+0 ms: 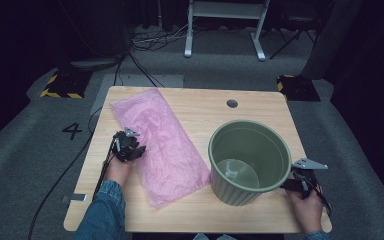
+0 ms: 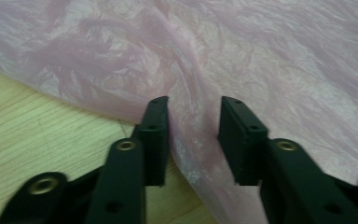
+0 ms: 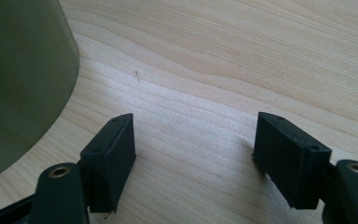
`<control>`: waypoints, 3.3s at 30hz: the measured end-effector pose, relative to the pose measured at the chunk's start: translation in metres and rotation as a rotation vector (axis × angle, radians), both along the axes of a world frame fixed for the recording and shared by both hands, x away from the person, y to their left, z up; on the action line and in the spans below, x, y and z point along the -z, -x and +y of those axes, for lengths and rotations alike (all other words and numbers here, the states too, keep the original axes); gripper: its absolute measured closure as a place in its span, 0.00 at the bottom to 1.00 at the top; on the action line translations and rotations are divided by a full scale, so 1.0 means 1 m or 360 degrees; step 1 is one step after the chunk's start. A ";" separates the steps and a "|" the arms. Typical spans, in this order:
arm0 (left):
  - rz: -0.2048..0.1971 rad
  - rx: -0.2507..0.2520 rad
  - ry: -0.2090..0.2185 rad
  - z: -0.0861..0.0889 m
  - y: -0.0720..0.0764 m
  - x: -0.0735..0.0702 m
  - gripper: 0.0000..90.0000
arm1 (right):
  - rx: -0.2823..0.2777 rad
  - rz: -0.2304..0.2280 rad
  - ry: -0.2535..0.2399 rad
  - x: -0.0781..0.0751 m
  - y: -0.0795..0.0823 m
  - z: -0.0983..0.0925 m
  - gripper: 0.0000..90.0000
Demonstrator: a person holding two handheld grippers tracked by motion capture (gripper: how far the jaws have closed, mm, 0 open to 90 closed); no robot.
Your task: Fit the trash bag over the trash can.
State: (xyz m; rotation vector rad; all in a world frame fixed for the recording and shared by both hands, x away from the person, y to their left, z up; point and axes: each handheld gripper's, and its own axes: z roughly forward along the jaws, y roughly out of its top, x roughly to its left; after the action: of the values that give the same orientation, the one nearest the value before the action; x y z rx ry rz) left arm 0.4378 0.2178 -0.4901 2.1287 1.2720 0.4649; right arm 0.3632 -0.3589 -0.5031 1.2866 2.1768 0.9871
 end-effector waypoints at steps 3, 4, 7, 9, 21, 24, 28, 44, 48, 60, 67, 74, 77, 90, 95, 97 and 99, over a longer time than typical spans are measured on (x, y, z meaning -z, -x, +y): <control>0.0021 0.0014 0.0025 0.001 0.000 0.000 0.95 | -0.0001 0.0000 0.0000 0.000 0.000 0.000 0.33; 0.0034 0.0021 0.0078 0.003 -0.001 0.000 0.98 | -0.0002 0.0001 -0.0001 0.000 0.000 0.000 0.33; 0.0059 0.0056 0.0214 0.009 -0.003 0.004 0.99 | -0.0012 0.0001 0.0000 0.000 0.000 0.000 0.33; 0.0041 0.0064 0.0208 0.009 -0.002 0.004 0.99 | -0.0019 0.0002 -0.0001 0.000 0.000 0.000 0.33; -0.0306 0.0206 0.0359 0.010 0.021 -0.035 0.99 | -0.0096 -0.0017 -0.0020 -0.001 0.008 0.006 0.49; -0.0368 0.0230 0.0397 0.011 0.028 -0.050 0.99 | -0.0114 -0.0017 -0.0022 0.000 0.009 0.009 0.49; -0.0485 0.0252 0.0461 0.012 0.039 -0.078 0.99 | -0.0201 -0.0018 -0.0013 0.000 0.009 0.021 0.47; -0.0696 0.0314 0.0548 0.018 0.067 -0.143 0.99 | -0.0312 -0.0014 -0.0015 0.000 0.007 0.049 0.46; -0.0731 0.0322 0.0543 0.019 0.070 -0.158 0.99 | -0.0382 -0.0007 -0.0028 0.000 0.007 0.060 0.46; -0.0789 0.0362 0.0561 0.023 0.070 -0.190 0.99 | -0.0457 -0.0007 -0.0023 0.000 0.007 0.084 0.45; -0.0790 0.0529 0.0589 0.026 0.060 -0.207 0.99 | -0.0500 0.0012 -0.0056 0.000 0.005 0.088 0.45; -0.0775 0.0617 0.0611 0.027 0.054 -0.224 0.99 | -0.0499 0.0016 -0.0062 0.000 0.005 0.087 0.45; -0.0767 0.0650 0.0605 0.029 0.050 -0.232 0.99 | -0.0501 0.0017 -0.0067 0.000 0.005 0.087 0.45; -0.0796 0.0744 0.0646 0.028 0.044 -0.255 0.99 | -0.0523 0.0014 -0.0061 0.000 0.006 0.088 0.45; -0.0817 0.0765 0.0668 0.025 0.043 -0.266 0.99 | -0.0545 0.0005 -0.0042 0.000 0.006 0.089 0.44; -0.0825 0.0782 0.0663 0.022 0.043 -0.270 0.99 | -0.0545 0.0006 -0.0043 0.000 0.006 0.089 0.44; -0.0828 0.0798 0.0646 0.019 0.044 -0.276 0.99 | -0.0544 0.0006 -0.0043 0.000 0.006 0.089 0.44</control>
State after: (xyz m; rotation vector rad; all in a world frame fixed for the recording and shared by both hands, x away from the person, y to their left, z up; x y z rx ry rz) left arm 0.3942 0.2370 -0.2143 1.7338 0.4668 0.4514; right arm 0.3570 -0.2703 -0.5032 0.9434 2.4450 1.1437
